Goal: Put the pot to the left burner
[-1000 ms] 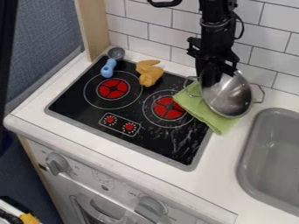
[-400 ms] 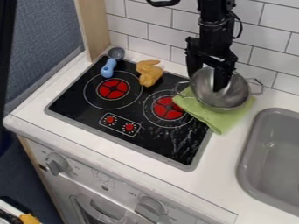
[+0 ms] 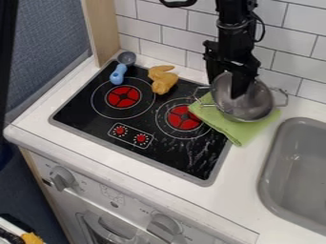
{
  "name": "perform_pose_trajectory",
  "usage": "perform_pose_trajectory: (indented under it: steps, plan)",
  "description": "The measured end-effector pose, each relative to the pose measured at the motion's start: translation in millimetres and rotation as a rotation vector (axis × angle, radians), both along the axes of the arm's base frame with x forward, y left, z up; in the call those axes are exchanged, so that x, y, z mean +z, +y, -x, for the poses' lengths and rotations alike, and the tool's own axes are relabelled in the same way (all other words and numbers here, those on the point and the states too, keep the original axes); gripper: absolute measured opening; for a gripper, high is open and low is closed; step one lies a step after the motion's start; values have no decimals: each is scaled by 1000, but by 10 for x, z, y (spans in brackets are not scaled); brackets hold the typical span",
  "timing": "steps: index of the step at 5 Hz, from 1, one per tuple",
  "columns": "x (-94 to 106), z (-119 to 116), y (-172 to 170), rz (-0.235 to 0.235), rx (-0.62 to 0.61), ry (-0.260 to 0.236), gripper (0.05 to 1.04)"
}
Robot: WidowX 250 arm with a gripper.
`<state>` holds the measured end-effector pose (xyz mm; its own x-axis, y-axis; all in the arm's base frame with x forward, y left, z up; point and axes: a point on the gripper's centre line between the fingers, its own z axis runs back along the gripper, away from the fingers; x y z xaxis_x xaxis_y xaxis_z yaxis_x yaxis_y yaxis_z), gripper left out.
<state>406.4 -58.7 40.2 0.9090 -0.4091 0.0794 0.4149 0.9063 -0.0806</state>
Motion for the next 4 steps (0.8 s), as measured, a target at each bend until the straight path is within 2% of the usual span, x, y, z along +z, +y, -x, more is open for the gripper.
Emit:
perform_pose_trajectory:
  steps: [1,2,3,4]
  plan:
    - [-6,1,0,0,-3,1,384]
    - [-27,10,2,-1,-1,1,167]
    - [127,30,20,-6,15,-37,76]
    - [405,116,52,-5,27,-100,69]
